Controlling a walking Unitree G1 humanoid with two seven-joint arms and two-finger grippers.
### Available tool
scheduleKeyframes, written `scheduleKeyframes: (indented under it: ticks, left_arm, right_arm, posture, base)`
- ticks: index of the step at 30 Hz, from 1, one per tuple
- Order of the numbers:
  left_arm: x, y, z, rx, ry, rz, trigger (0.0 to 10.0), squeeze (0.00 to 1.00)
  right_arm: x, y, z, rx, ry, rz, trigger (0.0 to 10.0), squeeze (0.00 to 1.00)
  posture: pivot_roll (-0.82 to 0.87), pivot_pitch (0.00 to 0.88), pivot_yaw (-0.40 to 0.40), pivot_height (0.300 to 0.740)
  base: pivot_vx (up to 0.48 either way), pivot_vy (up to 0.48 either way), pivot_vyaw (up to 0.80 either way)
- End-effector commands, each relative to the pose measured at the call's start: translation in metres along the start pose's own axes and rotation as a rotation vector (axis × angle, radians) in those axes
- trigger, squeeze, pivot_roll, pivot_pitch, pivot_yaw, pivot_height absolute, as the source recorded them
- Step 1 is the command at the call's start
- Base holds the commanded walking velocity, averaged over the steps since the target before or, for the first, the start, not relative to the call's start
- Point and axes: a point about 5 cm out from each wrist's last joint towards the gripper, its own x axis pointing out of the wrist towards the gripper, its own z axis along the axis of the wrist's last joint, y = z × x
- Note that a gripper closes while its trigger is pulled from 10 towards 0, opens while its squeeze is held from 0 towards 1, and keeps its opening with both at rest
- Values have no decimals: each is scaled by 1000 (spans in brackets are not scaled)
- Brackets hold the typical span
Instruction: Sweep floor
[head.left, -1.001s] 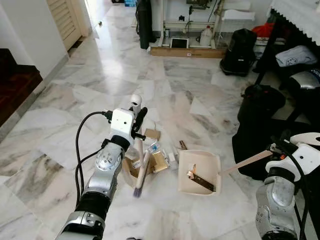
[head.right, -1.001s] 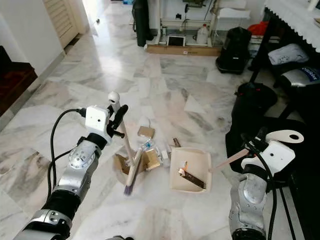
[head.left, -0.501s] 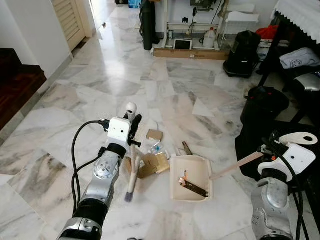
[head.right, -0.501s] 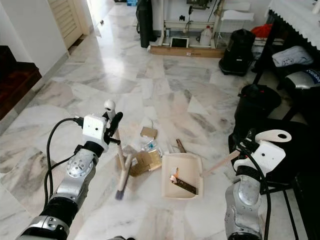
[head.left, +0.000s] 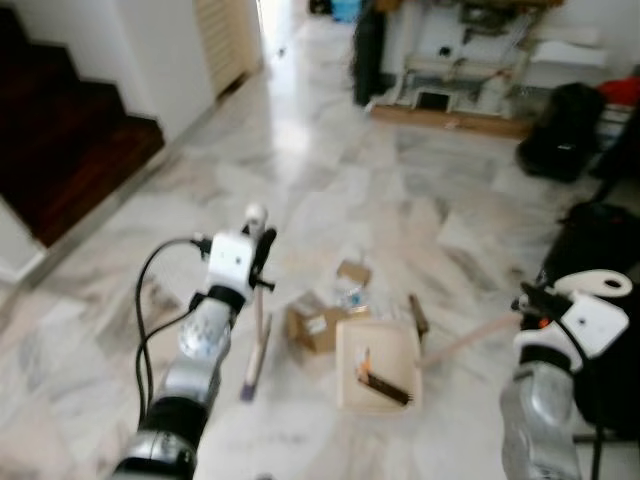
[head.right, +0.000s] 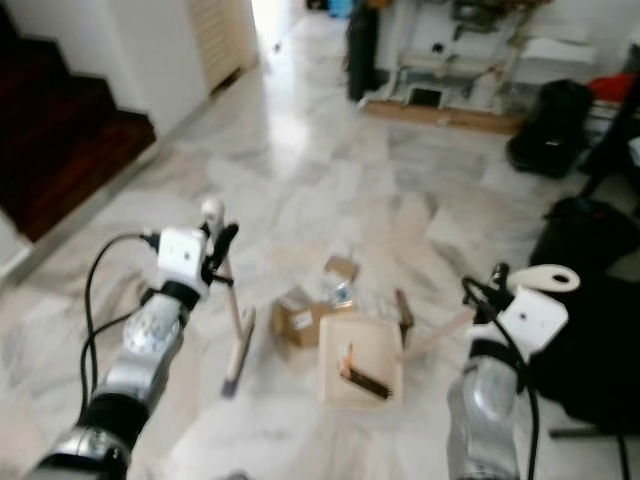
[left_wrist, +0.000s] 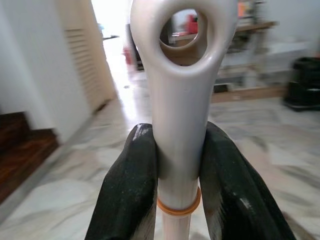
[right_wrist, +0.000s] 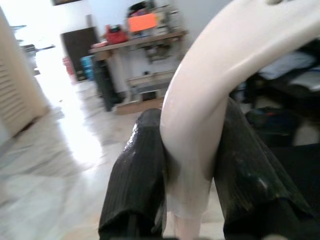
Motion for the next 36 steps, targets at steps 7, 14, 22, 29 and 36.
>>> scheduleKeyframes:
  ticks: [7, 14, 22, 29, 36]
  left_arm:
    - [3, -1, 14, 13, -70, -11, 10000, 0]
    - [2, -1, 13, -3, -61, -9, 10000, 0]
    - [-2, -3, 7, -28, -34, -8, 10000, 0]
    - [-4, -3, 6, -35, -26, 3, 10000, 0]
    - [-7, -3, 5, -39, -21, 1, 10000, 0]
  right_arm:
    - [3, 0, 14, 32, -57, -3, 10000, 0]
    - [1, -1, 13, 30, -48, -6, 10000, 0]
    - [2, -4, 14, 47, -44, -15, 10000, 0]
    - [3, -2, 15, 58, -43, 3, 10000, 0]
    - [2, -1, 14, 64, -34, 4, 10000, 0]
  posture:
    - [64, 45, 27, 740]
    - [54, 29, 23, 740]
    - [57, 19, 17, 740]
    - [61, 11, 9, 740]
    - [60, 5, 9, 740]
  base:
    - [0, 0, 765]
    - [0, 0, 657]
    - [0, 0, 53]
    - [0, 327, 0]
    - [0, 342, 0]
